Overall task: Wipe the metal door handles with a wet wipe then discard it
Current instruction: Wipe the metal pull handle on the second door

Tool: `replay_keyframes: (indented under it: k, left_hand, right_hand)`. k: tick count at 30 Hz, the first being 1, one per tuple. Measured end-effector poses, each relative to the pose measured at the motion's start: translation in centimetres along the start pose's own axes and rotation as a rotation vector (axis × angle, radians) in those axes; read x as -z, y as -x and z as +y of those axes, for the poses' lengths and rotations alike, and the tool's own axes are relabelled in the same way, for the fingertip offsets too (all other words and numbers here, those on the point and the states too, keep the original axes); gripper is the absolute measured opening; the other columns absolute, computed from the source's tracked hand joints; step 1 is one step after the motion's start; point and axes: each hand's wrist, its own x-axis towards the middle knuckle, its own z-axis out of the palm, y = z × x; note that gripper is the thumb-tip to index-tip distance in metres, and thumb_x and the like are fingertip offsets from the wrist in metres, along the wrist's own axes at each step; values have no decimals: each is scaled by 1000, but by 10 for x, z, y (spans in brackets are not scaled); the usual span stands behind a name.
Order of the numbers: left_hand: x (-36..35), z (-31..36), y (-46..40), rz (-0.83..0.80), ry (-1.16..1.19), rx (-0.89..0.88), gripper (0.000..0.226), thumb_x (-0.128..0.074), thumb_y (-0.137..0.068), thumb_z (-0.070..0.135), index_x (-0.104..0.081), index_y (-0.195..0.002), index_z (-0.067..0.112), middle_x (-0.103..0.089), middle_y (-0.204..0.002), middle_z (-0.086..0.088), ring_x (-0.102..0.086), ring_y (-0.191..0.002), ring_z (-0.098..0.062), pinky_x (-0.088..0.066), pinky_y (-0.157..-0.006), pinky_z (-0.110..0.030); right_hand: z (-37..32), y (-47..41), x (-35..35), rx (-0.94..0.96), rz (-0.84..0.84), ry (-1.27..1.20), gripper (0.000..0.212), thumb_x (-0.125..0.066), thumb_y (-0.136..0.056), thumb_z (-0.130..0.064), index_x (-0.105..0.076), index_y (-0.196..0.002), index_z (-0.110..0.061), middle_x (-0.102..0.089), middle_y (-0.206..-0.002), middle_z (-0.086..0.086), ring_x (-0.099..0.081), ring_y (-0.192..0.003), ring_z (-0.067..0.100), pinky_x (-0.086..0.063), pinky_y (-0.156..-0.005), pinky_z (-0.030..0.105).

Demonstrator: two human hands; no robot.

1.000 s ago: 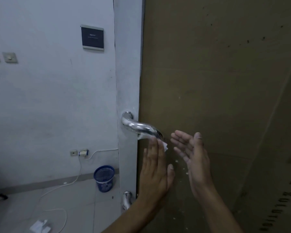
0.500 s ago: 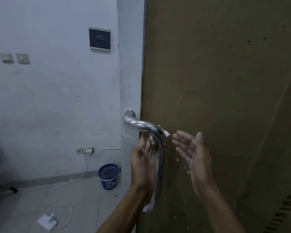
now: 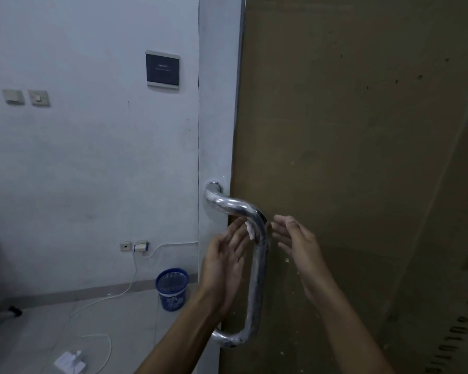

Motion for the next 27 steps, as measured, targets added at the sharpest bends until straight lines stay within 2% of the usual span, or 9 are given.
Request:
replay_keyframes:
  k: [2, 6, 9, 12, 15, 18, 20, 24, 27]
  left_hand:
    - [-2, -5, -2, 52, -138, -53, 39, -34, -102, 27, -48, -138, 20, -63, -130, 1, -58, -121, -11, -47, -94, -24]
    - [-5, -11, -8, 80, -361, -85, 36, -47, -100, 31, -51, -136, 31, -65, -126, 4, -61, -116, -10, -50, -92, -26]
    - [-4, -10, -13, 3, -525, -83, 34, -45, -99, 42, -62, -126, 32, -66, -124, 7, -60, -116, -9, -51, -93, -26]
    - [-2, -9, -20, -9, -678, -136, 35, -40, -98, 48, -58, -127, 39, -63, -125, 15, -57, -116, -2, -49, -89, -19]
    - [2, -7, -23, -62, -711, -119, 37, -39, -95, 52, -56, -127, 42, -65, -119, 19, -59, -111, 2, -51, -82, -14]
    - [8, -2, -28, -128, -710, -57, 39, -40, -96, 52, -56, -128, 39, -64, -123, 14, -58, -115, -4, -48, -95, -27]
    - [9, 0, -30, -149, -688, -57, 36, -43, -97, 47, -60, -127, 34, -66, -121, 9, -60, -114, -7, -49, -94, -28]
    - [4, -8, -22, -25, -585, -169, 31, -57, -89, 39, -70, -114, 26, -74, -106, 6, -67, -101, -8, -52, -79, -15]
    - [-3, -12, -17, 69, -500, -221, 30, -63, -85, 34, -71, -111, 22, -75, -102, 6, -69, -98, -8, -55, -79, -19]
  right_hand:
    - [-2, -1, -1, -2, 5, -2, 29, -34, -106, -28, -63, -107, -28, -69, -111, -4, -63, -105, 6, -47, -89, 23]
    - [-1, 4, -2, 21, 45, -45, 32, -35, -105, -31, -66, -102, -27, -71, -107, -6, -66, -101, 4, -47, -85, 23]
    - [0, 7, 3, 20, 73, -51, 32, -34, -105, -32, -66, -103, -27, -71, -109, -6, -65, -102, 4, -48, -89, 24]
    - [-1, 8, 10, 24, 100, -48, 33, -33, -105, -33, -66, -104, -28, -70, -108, -7, -65, -104, 6, -48, -94, 27]
    - [-3, 8, 14, 23, 118, -49, 36, -33, -104, -35, -67, -105, -26, -71, -108, -5, -66, -104, 8, -48, -96, 29]
    - [-4, 9, 14, 35, 122, -54, 38, -32, -104, -37, -68, -104, -25, -73, -106, -5, -67, -102, 7, -48, -94, 29]
    - [-5, 10, 12, 45, 114, -61, 39, -32, -104, -37, -68, -104, -24, -74, -104, -5, -67, -102, 6, -48, -92, 27]
    - [-5, 11, 2, 85, 91, -82, 35, -34, -104, -31, -68, -104, -22, -74, -103, -3, -68, -99, 5, -51, -87, 19]
    - [-2, 12, -3, 102, 65, -93, 33, -35, -104, -28, -67, -105, -20, -73, -104, -2, -68, -99, 5, -52, -81, 14]
